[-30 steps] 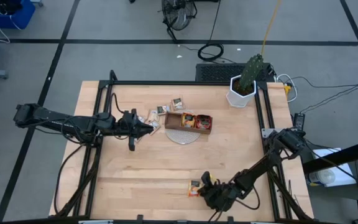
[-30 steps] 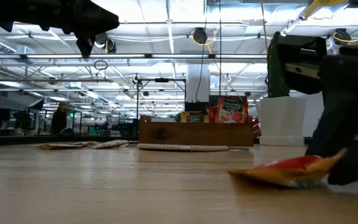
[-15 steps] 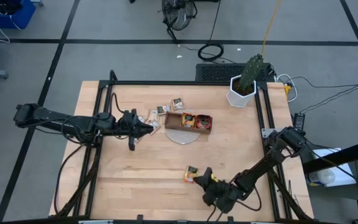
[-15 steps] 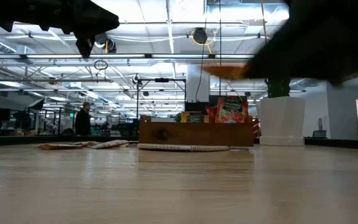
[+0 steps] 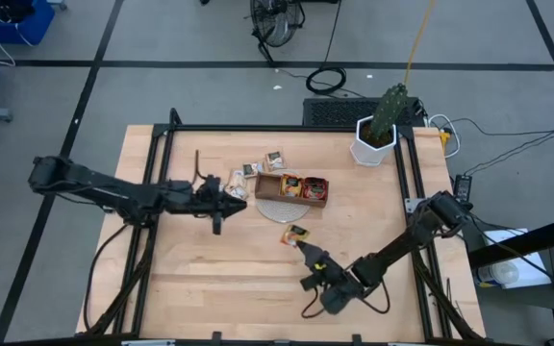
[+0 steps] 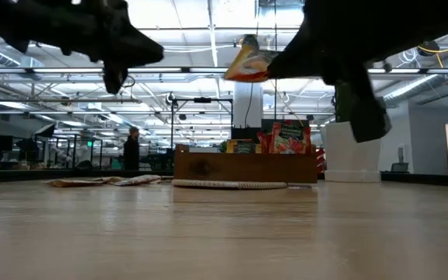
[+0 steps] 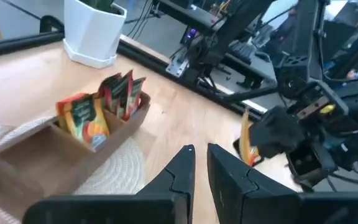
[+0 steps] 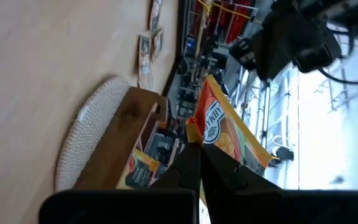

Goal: Pick & Place Tea
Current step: Put the orange tea bag into the middle section of the wood organizer

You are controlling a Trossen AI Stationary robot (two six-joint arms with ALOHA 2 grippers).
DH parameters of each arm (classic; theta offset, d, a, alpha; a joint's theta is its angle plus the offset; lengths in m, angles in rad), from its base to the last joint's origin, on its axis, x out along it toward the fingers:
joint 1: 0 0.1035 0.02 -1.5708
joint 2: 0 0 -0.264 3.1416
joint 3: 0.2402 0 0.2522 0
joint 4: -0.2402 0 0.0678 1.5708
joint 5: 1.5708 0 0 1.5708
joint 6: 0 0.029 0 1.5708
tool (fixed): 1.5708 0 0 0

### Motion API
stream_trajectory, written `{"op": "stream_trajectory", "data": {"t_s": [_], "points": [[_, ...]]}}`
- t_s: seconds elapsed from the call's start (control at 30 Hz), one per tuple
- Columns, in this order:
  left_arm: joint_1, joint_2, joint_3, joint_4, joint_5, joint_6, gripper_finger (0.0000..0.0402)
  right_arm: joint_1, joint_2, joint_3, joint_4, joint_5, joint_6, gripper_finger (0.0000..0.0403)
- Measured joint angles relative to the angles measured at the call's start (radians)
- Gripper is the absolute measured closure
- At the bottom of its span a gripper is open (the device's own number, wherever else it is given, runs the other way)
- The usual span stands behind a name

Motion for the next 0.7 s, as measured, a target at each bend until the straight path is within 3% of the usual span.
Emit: {"op": "stream_trajectory", "data": {"t_s": [0.23,0.37,0.53,0.7], "points": [[0.000,0.268,0.024,0.309,0.000,-0.087,0.0355,-0.059,0.000,0.000,0.046,-0.099,-0.036,0.0403],[0.000,0.372,0.087,0.360,0.058,-0.120,0.0344,-0.082,0.000,0.000,0.058,-0.133,-0.062,0.0403],[0.000,0.466,0.192,0.362,0.207,-0.121,0.0276,-0.105,0.000,0.000,0.056,-0.144,-0.064,0.0403],[0.000,0.513,0.263,0.278,0.232,-0.118,0.0205,-0.109,0.000,0.000,0.056,-0.144,-0.063,0.0403]]}}
